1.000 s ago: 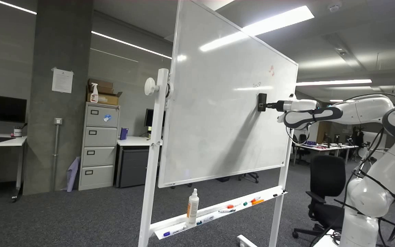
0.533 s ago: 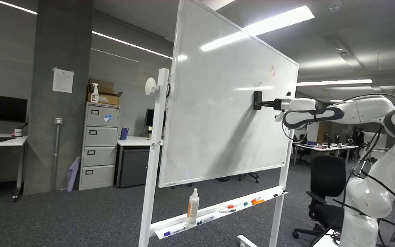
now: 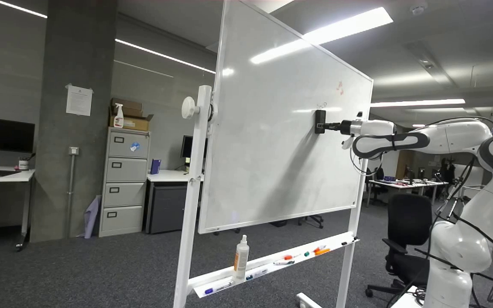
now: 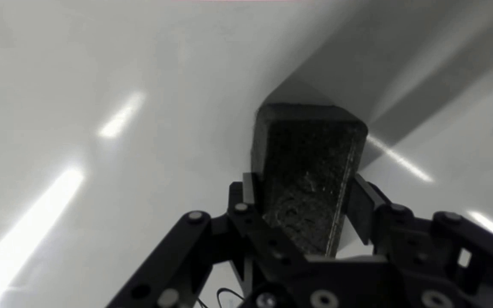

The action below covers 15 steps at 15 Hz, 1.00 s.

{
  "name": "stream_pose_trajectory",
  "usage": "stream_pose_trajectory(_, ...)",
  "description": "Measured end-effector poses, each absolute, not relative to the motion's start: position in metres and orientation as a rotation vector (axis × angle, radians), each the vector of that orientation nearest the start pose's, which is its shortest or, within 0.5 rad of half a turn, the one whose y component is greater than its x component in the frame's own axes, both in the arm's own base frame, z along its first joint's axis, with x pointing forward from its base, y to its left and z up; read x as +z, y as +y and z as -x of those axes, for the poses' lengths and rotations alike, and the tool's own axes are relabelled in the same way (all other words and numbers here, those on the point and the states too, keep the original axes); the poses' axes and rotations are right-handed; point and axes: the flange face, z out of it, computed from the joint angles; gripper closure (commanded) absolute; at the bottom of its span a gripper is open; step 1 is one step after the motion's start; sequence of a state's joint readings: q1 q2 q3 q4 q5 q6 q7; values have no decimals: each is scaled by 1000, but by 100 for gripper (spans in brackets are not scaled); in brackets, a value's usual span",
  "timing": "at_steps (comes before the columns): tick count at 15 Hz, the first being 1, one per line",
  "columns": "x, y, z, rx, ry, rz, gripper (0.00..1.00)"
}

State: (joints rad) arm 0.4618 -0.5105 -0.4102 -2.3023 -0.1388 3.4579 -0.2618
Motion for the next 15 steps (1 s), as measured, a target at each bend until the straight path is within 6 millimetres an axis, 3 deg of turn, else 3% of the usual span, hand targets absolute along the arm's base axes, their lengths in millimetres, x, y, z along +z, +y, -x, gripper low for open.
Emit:
stream_pose_trajectory(1,725,-20,-426,-2333,-357,2152,44)
stream_pose_trajectory(8,732,-22,-426,-2352,-349,2142,44)
stream_pose_trajectory(9,732,-22,-426,-2352,-349,2142,69)
stream_pose_trajectory(15,733,-23,-426,-2348,-338,2129,69)
